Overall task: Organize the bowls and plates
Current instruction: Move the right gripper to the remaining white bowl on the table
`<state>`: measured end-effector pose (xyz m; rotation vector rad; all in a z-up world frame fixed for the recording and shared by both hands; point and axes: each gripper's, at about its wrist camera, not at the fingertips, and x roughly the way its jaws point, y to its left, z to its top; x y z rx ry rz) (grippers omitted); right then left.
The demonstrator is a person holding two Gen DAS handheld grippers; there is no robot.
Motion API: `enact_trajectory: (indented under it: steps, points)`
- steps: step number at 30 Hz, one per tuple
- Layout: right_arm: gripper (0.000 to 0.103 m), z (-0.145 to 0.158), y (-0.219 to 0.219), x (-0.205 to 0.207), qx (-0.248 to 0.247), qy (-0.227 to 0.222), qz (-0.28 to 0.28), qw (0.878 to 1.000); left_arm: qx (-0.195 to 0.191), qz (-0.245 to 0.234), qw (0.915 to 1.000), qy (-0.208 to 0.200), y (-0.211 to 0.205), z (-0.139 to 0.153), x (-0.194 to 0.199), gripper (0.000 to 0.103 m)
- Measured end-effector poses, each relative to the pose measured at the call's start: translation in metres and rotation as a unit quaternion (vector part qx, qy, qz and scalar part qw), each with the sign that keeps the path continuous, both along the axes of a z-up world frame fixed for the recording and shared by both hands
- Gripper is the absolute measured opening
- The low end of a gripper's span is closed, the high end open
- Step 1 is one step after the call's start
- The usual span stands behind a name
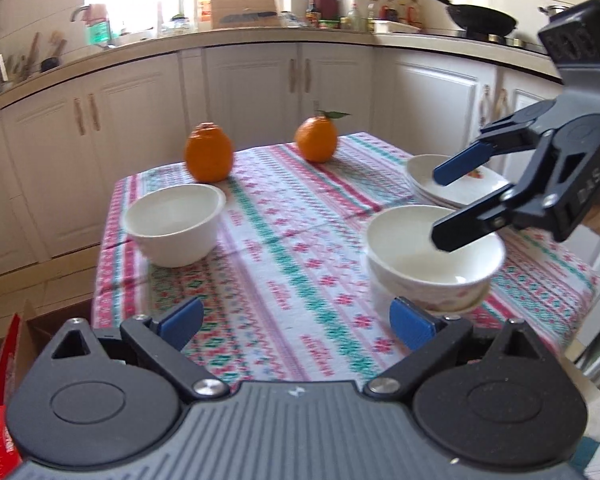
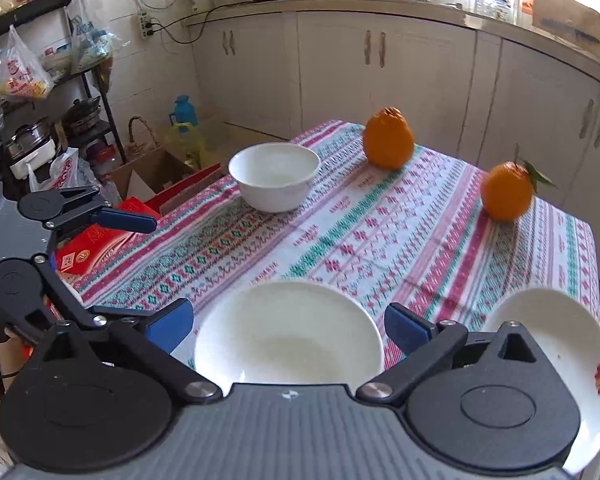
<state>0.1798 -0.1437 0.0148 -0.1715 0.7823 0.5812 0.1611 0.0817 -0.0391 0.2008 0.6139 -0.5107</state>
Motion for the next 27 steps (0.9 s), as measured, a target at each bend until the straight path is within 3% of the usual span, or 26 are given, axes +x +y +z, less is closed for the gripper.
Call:
enact_trajectory:
  steps: [13,27]
  points:
    - [0.103,0.029,0.056,0.070,-0.029,0.005,0.066,0.997,0.007,0.085,0.9962,-0.018,0.035,-0.001,0.059,0.099]
    - [0.102,0.018,0.096,0.152,-0.042,0.048,0.102,0.993,-0.003,0.092,0.9954,-0.026,0.028,-0.016,0.105,0.099]
